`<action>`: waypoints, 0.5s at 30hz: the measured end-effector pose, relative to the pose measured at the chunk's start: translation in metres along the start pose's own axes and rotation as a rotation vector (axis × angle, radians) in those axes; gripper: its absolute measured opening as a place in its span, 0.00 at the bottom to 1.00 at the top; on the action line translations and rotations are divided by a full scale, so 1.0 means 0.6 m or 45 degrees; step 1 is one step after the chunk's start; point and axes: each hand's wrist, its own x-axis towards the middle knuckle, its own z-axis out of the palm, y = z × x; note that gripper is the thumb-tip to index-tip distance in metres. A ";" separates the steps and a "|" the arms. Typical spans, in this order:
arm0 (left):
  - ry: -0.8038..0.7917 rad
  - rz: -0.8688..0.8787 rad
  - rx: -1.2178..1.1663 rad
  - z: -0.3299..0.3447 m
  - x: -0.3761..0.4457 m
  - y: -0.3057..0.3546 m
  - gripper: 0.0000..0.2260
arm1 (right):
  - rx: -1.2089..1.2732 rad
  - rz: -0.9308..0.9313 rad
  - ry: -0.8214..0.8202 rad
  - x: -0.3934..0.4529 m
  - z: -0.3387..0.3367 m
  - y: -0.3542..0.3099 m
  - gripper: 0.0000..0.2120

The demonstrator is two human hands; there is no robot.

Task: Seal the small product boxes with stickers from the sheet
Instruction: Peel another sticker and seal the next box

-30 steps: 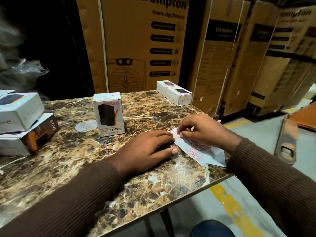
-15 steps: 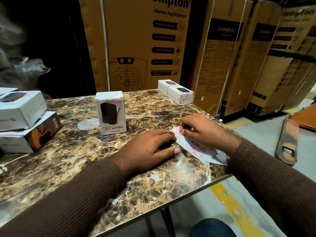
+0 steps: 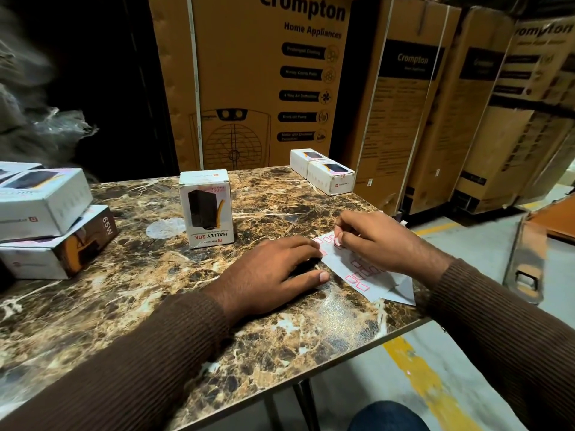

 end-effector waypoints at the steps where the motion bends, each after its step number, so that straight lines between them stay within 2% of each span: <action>1: 0.003 -0.001 -0.006 0.000 -0.001 -0.001 0.28 | -0.008 -0.003 -0.007 0.000 -0.001 -0.002 0.08; 4: 0.042 -0.005 -0.082 0.000 -0.003 -0.006 0.27 | -0.008 -0.026 -0.005 0.000 -0.004 -0.006 0.07; 9: 0.253 0.011 -0.298 -0.008 -0.010 -0.021 0.21 | -0.004 -0.145 0.085 0.013 -0.013 -0.018 0.05; 12: 0.489 0.019 -0.347 -0.040 -0.021 -0.031 0.12 | 0.091 -0.176 0.208 0.031 -0.021 -0.050 0.07; 15: 0.825 -0.018 -0.319 -0.089 -0.039 -0.047 0.06 | 0.280 -0.218 0.402 0.058 -0.021 -0.103 0.07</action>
